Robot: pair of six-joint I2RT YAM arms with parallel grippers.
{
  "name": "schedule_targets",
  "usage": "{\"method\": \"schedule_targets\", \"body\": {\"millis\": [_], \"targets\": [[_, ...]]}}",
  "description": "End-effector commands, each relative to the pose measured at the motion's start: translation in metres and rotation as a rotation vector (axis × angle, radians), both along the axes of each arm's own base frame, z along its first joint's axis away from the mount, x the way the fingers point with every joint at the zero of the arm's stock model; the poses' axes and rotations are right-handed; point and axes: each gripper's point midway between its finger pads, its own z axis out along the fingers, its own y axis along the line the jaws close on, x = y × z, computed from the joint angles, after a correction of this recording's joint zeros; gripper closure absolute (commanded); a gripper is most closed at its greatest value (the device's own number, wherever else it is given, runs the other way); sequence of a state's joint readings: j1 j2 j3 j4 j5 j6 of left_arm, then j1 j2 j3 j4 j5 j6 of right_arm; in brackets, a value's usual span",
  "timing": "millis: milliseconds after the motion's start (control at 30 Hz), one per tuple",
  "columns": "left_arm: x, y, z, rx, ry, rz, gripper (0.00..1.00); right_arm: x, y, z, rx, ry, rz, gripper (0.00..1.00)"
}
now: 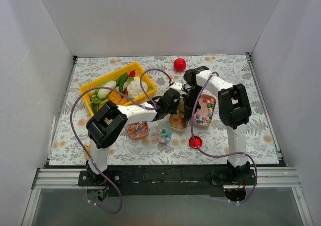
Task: Pack the candies
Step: Scoop the fake candies from the storage box.
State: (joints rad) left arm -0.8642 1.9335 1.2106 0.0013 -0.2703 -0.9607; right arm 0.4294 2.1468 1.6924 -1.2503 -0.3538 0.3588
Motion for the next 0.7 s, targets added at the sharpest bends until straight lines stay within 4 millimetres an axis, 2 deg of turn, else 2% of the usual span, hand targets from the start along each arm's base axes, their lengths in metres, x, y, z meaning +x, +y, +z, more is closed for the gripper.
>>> {"method": "schedule_targets", "body": {"millis": [0, 233, 400, 667], "targets": [[-0.002, -0.005, 0.015, -0.003, 0.014, -0.008, 1.0, 0.034, -0.015, -0.047, -0.174, -0.191, 0.068, 0.99], [-0.001, -0.006, 0.015, -0.015, 0.028, 0.0, 1.0, 0.026, -0.015, -0.061, -0.208, -0.214, 0.069, 0.99], [-0.001, -0.007, 0.019, -0.04, 0.039, 0.003, 1.0, 0.028, -0.016, -0.069, -0.227, -0.261, 0.067, 0.99], [-0.002, -0.007, 0.037, -0.093, 0.028, -0.01, 1.0, 0.028, -0.015, -0.076, -0.224, -0.307, 0.049, 0.99]]}}
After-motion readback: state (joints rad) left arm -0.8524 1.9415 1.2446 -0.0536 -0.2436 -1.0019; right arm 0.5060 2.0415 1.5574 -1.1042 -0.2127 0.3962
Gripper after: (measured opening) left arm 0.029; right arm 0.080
